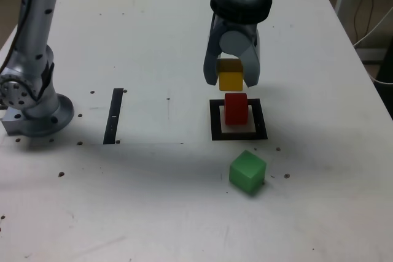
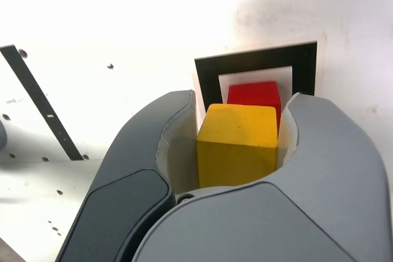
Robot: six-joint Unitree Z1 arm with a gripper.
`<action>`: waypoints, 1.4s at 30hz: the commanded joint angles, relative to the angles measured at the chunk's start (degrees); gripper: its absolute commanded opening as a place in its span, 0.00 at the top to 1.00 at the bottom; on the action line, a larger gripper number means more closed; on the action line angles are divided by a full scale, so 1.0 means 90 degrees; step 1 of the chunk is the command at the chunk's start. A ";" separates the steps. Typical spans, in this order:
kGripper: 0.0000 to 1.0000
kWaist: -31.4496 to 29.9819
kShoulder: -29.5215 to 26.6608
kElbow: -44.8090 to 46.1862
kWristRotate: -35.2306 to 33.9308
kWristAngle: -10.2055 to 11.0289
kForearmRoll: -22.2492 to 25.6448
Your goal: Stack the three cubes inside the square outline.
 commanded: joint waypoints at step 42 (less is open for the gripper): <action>0.12 -0.0264 0.0349 0.0124 -0.0063 -0.0213 -0.0332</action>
